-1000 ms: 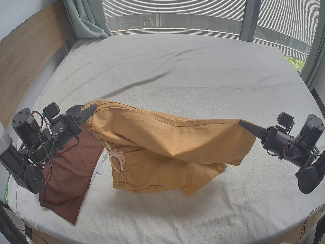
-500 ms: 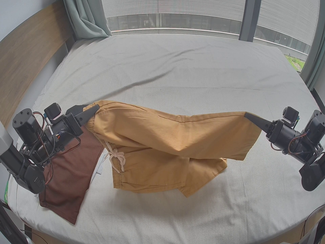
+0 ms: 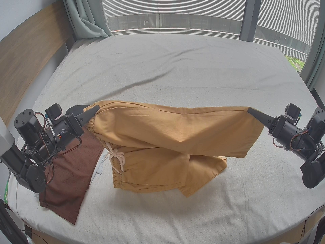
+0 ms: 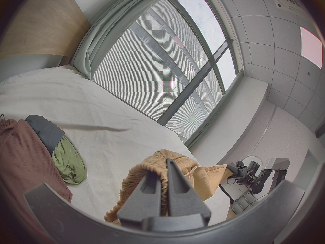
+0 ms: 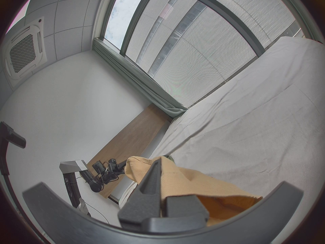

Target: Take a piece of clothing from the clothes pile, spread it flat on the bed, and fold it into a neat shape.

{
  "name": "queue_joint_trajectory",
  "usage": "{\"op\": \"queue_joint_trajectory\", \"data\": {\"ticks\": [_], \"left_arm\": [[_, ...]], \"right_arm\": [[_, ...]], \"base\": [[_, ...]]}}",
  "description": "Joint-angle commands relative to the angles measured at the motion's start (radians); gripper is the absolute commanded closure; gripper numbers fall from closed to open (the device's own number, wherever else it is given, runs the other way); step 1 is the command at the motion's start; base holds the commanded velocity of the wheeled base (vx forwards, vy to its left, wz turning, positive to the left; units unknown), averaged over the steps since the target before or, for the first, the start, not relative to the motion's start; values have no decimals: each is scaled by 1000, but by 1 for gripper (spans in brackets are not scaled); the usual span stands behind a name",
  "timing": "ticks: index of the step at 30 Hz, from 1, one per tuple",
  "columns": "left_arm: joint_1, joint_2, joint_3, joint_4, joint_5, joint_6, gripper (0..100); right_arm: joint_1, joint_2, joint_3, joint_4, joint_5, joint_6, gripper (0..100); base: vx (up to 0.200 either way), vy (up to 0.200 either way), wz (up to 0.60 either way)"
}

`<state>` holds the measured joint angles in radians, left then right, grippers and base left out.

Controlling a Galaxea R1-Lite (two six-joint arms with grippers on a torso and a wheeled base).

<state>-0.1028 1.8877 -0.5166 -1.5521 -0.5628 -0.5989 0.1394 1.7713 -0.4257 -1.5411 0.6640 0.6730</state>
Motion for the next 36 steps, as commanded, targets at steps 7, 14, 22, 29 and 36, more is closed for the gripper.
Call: {"op": "queue_joint_trajectory", "data": {"ticks": [7, 14, 22, 29, 36], "left_arm": [[9, 19, -8, 0, 0, 21, 100], [15, 19, -8, 0, 0, 19, 100], [23, 25, -19, 0, 0, 16, 100], [31, 25, -22, 0, 0, 16, 100], [35, 25, -28, 0, 0, 16, 100]], "right_arm": [[-15, -1, -15, -1, 0, 8, 100], [-30, -1, -19, -1, 0, 8, 100], [-50, 0, -24, -1, 2, 8, 100], [-49, 2, -22, -1, 2, 7, 100], [-61, 5, -24, -1, 2, 7, 100]], "base": [[0, 0, 0], [0, 0, 0], [0, 0, 0], [0, 0, 0], [0, 0, 0]]}}
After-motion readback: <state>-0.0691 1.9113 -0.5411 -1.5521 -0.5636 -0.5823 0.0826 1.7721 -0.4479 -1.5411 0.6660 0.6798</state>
